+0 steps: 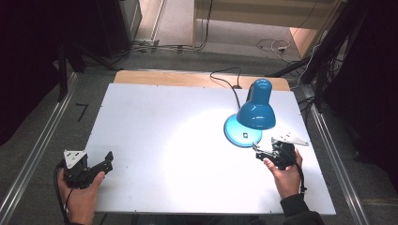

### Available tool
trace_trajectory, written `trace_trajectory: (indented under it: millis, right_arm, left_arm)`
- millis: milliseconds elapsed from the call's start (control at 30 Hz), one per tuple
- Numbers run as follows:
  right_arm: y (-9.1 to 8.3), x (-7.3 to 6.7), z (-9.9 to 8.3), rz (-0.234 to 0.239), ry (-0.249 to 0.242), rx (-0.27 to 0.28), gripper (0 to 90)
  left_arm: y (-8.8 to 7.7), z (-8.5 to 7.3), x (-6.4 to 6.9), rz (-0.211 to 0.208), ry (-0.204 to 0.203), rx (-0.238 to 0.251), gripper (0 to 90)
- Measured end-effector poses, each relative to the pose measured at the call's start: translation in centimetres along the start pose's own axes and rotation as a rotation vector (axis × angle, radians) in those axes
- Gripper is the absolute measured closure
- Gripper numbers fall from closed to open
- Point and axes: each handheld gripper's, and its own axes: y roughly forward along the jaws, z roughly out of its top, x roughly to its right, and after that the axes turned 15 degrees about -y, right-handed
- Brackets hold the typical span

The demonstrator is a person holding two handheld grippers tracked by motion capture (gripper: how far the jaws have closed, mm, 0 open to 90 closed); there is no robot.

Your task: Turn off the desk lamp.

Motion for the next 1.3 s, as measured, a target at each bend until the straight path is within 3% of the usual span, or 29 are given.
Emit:
trace_trajectory:
  millis: [967,1300]
  right_arm:
    - [1.4,-1.0,0.9,-0.004,-0.029,0.016,26.6]
    - [1.5,-1.6,1.3,-0.013,-0.039,0.041,39.9]
  left_arm:
    - [0.0,0.0,0.0,0.002,0.0,0.001,14.4]
    - [0.0,0.0,0.0,-0.001,0.0,-0.002,14.4]
